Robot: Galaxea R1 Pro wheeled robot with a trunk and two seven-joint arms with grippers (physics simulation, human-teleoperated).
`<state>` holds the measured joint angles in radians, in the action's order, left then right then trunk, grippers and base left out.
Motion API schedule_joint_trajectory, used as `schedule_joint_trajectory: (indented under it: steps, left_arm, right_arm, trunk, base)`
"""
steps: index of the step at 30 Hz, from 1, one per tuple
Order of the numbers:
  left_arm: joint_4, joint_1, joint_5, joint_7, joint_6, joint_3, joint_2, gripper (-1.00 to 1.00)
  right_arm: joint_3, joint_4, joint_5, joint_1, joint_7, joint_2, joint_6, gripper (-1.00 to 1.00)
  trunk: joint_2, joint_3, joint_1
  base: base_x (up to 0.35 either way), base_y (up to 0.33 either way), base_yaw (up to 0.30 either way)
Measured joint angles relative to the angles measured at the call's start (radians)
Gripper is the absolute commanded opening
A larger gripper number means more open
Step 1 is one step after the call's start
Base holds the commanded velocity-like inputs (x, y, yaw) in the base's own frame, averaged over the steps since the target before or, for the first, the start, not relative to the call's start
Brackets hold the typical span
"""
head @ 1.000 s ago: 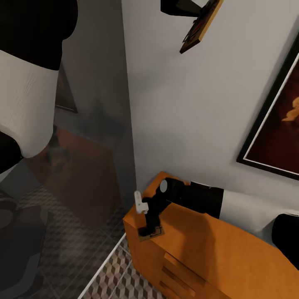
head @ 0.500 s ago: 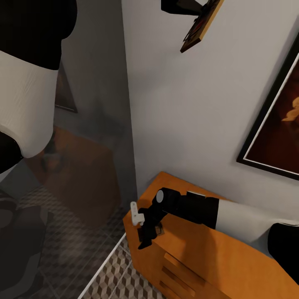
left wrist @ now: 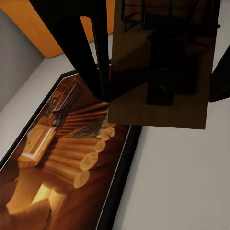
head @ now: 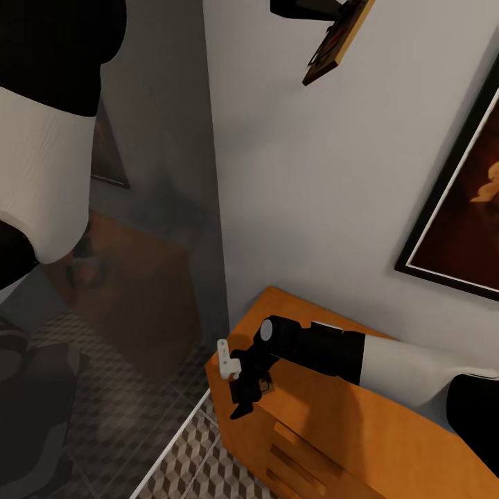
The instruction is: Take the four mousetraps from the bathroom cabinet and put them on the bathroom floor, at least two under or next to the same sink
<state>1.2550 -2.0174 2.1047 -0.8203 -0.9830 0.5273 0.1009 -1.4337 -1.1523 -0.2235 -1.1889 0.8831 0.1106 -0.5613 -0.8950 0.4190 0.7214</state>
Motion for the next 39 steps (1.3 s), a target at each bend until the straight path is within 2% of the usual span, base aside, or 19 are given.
schedule_joint_trajectory:
  steps: [32,39]
  left_arm:
    - [-0.002,0.000,0.000,-0.002,0.000,0.000,0.000,-1.00]
    - [-0.001,0.000,0.000,-0.002,0.000,0.000,0.000,-1.00]
  right_arm:
    - [-0.002,-0.010,0.005,0.000,0.002,0.009,-0.008,1.00]
    - [-0.002,-0.015,0.010,0.000,0.002,0.013,-0.038,1.00]
  trunk:
    - [0.000,0.000,0.000]
    - [0.000,0.000,0.000]
  base:
    - [0.000,0.000,0.000]
    - [0.000,0.000,0.000]
